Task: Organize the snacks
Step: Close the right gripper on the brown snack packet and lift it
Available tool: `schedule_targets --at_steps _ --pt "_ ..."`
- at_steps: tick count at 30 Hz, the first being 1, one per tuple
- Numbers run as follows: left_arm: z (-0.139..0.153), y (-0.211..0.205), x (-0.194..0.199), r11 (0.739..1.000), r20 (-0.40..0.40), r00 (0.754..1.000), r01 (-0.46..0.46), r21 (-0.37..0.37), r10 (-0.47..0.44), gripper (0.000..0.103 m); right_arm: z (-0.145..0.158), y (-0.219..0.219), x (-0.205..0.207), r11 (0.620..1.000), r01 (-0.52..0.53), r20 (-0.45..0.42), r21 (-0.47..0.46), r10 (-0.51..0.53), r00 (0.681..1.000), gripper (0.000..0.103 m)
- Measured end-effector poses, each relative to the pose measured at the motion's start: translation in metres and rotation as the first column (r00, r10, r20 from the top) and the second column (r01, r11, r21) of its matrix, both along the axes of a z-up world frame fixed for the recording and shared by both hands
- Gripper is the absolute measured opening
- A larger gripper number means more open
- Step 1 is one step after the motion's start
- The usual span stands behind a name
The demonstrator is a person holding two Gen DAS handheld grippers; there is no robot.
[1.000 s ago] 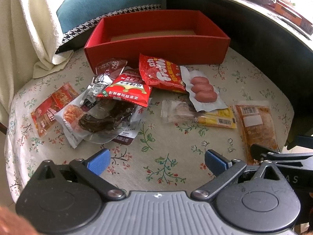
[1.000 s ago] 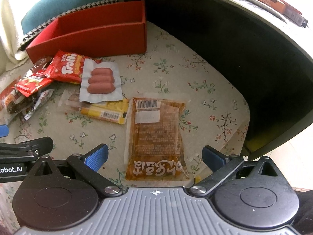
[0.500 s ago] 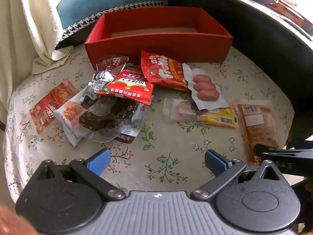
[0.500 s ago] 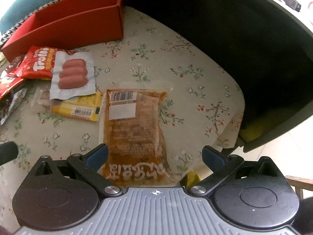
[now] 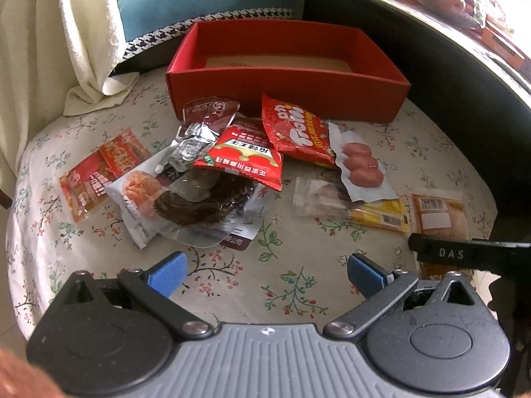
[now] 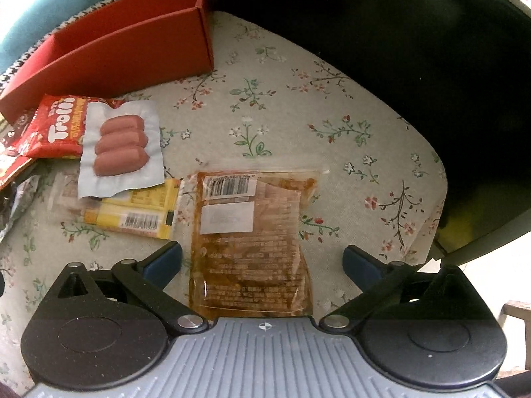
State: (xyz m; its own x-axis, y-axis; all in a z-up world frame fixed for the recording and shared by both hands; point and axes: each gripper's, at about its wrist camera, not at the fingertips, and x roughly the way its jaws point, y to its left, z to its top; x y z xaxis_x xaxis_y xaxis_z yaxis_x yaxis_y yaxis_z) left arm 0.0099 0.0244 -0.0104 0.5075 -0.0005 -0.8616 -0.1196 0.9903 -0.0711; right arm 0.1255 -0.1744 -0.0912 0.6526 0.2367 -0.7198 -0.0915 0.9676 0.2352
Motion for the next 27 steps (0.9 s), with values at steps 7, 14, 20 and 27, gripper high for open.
schedule_targets --at_steps 7,14,20,27 --pt "0.000 -0.001 0.001 1.000 0.000 1.000 0.007 0.002 -0.007 0.098 0.005 0.001 -0.008 0.997 -0.078 -0.027 -0.005 0.078 0.997 0.094" --pt "0.005 0.005 -0.002 1.000 0.017 1.000 -0.007 -0.012 0.008 0.098 0.016 0.030 -0.015 0.979 -0.193 0.017 -0.057 0.195 0.981 0.090" --pt "0.004 0.014 -0.003 0.999 0.008 0.999 -0.039 -0.017 0.039 0.098 0.012 0.027 -0.007 0.988 -0.152 -0.033 -0.029 0.151 0.988 0.103" --pt "0.005 0.016 -0.003 0.998 0.006 0.999 -0.040 -0.041 0.041 0.098 0.008 0.026 -0.003 0.989 -0.144 -0.039 -0.026 0.143 0.989 0.103"
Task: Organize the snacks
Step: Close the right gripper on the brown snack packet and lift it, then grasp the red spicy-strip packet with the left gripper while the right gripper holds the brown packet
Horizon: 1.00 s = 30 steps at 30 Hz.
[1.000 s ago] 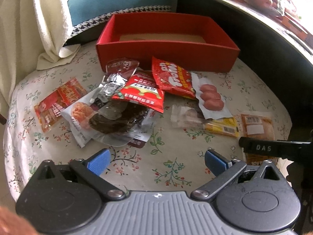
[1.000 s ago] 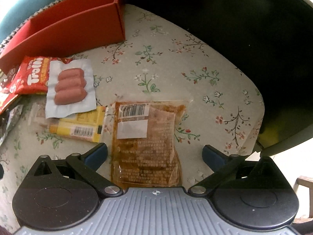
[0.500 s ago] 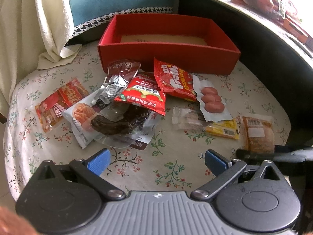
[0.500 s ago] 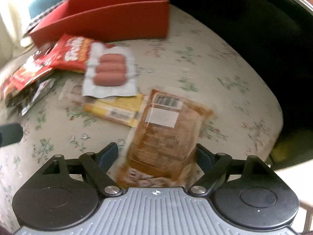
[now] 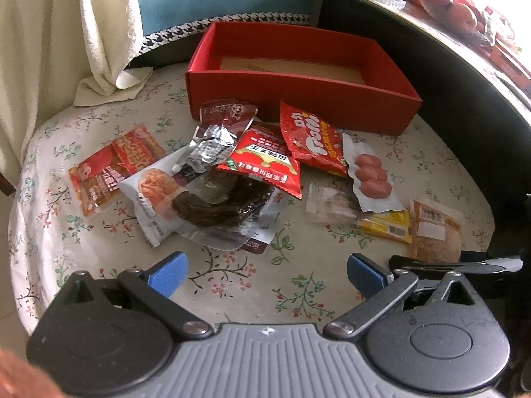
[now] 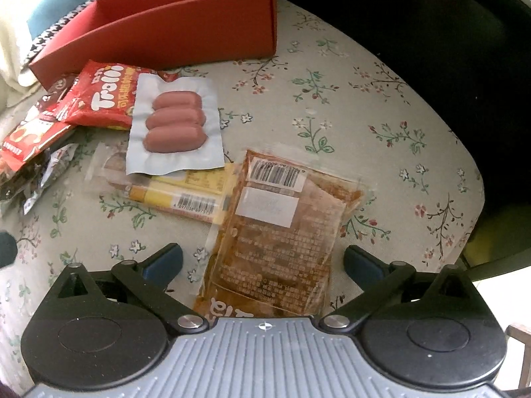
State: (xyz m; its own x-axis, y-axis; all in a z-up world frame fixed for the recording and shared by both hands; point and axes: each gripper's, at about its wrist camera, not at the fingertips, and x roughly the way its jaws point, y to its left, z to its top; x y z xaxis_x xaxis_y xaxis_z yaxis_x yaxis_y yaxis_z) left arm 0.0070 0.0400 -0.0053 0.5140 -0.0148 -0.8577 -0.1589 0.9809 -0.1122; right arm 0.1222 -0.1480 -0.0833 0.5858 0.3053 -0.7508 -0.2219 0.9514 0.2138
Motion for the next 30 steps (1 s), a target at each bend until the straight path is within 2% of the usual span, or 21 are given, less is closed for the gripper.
schedule_targets --at_steps 4,5,7,9,10,13,17,20,22,25,30 --pt "-0.003 -0.002 0.000 1.000 -0.012 1.000 0.011 -0.004 -0.011 0.098 0.007 -0.002 0.015 0.999 -0.050 -0.061 -0.022 0.048 0.997 0.103" --pt "-0.003 -0.001 0.000 1.000 -0.013 1.000 0.010 -0.004 -0.010 0.098 0.007 -0.001 0.014 0.997 -0.071 -0.055 -0.038 0.069 0.996 0.100" --pt "-0.003 0.001 0.001 1.000 -0.013 1.000 0.004 -0.008 -0.004 0.098 0.009 -0.007 0.011 0.993 -0.102 -0.031 -0.052 0.100 0.995 0.087" --pt "-0.001 0.004 0.001 1.000 -0.010 1.000 -0.008 -0.021 0.008 0.098 0.011 -0.016 0.006 0.996 -0.081 -0.017 -0.049 0.080 0.997 0.069" --pt "-0.001 0.006 0.001 1.000 -0.009 1.000 -0.013 -0.027 0.012 0.098 0.013 -0.019 0.004 0.996 -0.070 -0.004 -0.062 0.070 0.998 0.065" --pt "0.001 0.007 0.001 0.999 -0.005 1.000 -0.016 -0.039 0.016 0.098 0.015 -0.028 0.003 0.998 -0.050 -0.015 -0.031 0.049 0.999 0.061" --pt "0.009 0.013 0.000 0.999 0.022 1.000 -0.020 -0.029 0.021 0.098 0.022 -0.025 0.002 0.995 -0.096 0.010 0.002 0.096 0.995 0.059" --pt "0.016 0.031 0.002 0.997 0.053 0.996 -0.071 -0.001 0.071 0.098 0.034 -0.024 0.004 0.994 -0.105 0.049 0.041 0.103 0.994 0.058" --pt "0.022 0.050 0.003 0.993 0.073 0.990 -0.119 0.009 0.118 0.097 0.045 -0.024 0.006 0.988 -0.118 0.066 0.101 0.111 0.992 0.058" --pt "0.030 0.087 0.003 0.980 0.104 0.975 -0.199 -0.001 0.198 0.097 0.059 -0.019 0.015 0.977 -0.161 0.096 0.143 0.148 0.984 0.058" --pt "0.020 0.121 0.015 0.968 0.048 0.967 -0.252 0.015 0.251 0.097 0.080 0.004 0.031 0.958 -0.229 0.121 0.170 0.211 0.970 0.059"
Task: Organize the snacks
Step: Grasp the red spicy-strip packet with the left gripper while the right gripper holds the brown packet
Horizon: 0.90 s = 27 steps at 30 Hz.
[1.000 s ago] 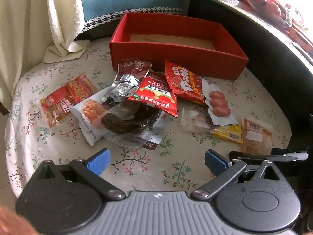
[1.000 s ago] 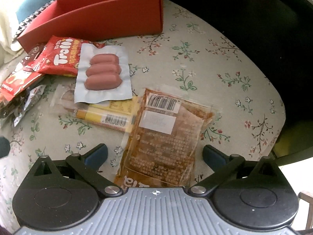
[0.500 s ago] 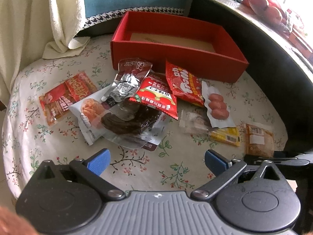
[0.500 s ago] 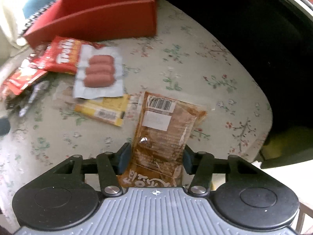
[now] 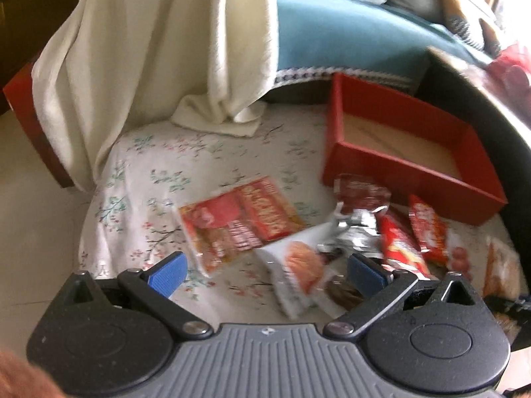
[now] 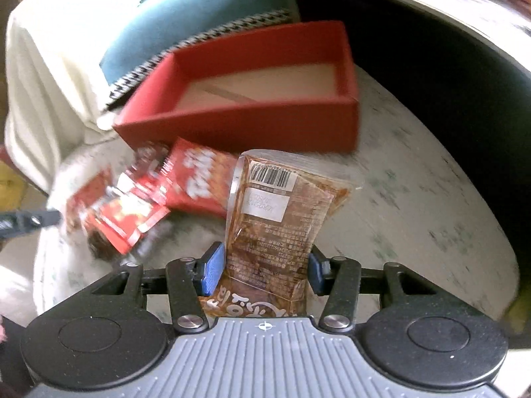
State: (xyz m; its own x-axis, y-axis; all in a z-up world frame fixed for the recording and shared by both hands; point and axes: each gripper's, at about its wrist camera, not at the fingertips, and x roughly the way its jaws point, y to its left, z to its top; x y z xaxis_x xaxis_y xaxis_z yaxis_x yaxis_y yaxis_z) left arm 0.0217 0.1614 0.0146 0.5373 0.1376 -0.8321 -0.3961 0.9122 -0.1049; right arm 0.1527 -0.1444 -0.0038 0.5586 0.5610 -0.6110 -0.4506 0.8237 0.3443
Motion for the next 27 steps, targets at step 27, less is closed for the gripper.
schedule_targets --at_steps 27 --pt "-0.067 0.048 0.088 0.815 -0.225 0.814 0.568 0.111 -0.536 0.092 -0.003 0.046 0.007 0.984 -0.177 -0.094 0.037 0.180 0.979 0.062"
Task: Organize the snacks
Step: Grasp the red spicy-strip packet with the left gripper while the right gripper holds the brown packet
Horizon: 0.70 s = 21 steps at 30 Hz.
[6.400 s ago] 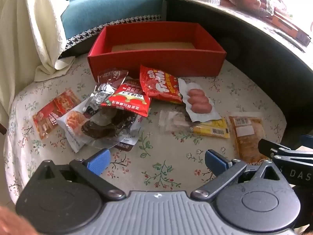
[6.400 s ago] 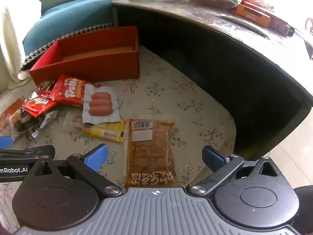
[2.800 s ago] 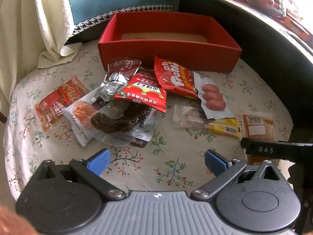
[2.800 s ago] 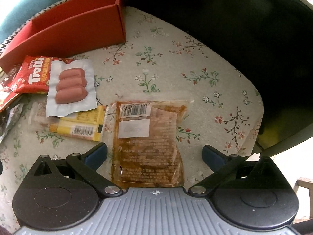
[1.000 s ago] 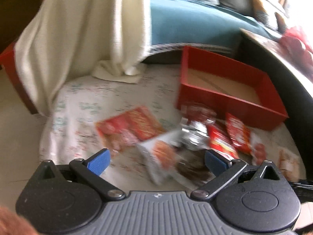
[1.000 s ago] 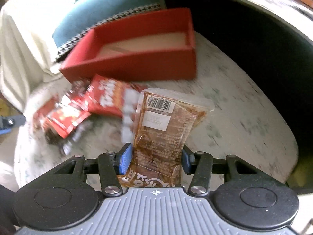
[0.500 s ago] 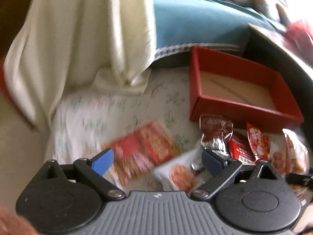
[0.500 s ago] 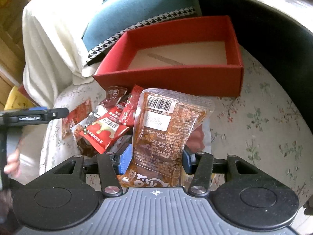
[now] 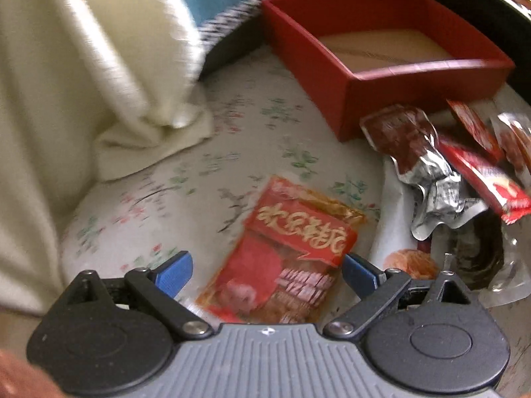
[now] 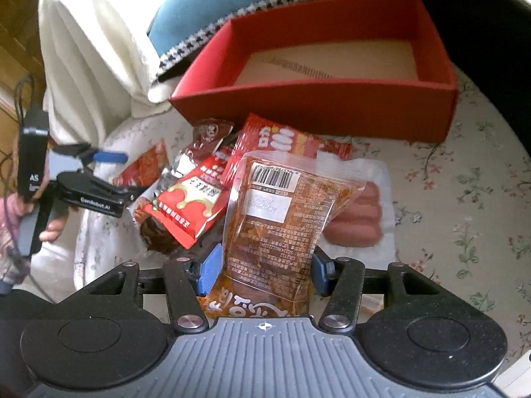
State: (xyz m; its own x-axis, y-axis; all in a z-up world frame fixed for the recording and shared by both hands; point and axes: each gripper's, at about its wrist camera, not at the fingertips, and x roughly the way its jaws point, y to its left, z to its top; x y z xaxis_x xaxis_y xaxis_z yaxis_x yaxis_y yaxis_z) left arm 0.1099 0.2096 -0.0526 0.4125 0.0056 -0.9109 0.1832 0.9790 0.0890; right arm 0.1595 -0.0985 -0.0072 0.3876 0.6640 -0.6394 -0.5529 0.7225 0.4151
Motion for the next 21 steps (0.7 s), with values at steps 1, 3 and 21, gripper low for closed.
schedule_targets --at_steps 1,3,21 --pt "-0.003 -0.002 0.003 1.000 0.007 1.000 0.030 -0.006 -0.029 0.096 0.000 0.000 0.001 1.000 -0.002 -0.006 -0.005 0.002 1.000 0.062" --pt "-0.005 -0.002 0.010 0.996 0.005 0.997 0.080 -0.033 -0.080 0.096 -0.002 0.003 0.003 1.000 -0.003 -0.015 -0.015 0.003 1.000 0.063" --pt "0.007 -0.047 -0.030 0.995 -0.074 0.993 -0.094 0.021 0.095 0.062 0.012 -0.003 -0.019 0.998 -0.055 0.053 0.006 0.054 0.997 0.064"
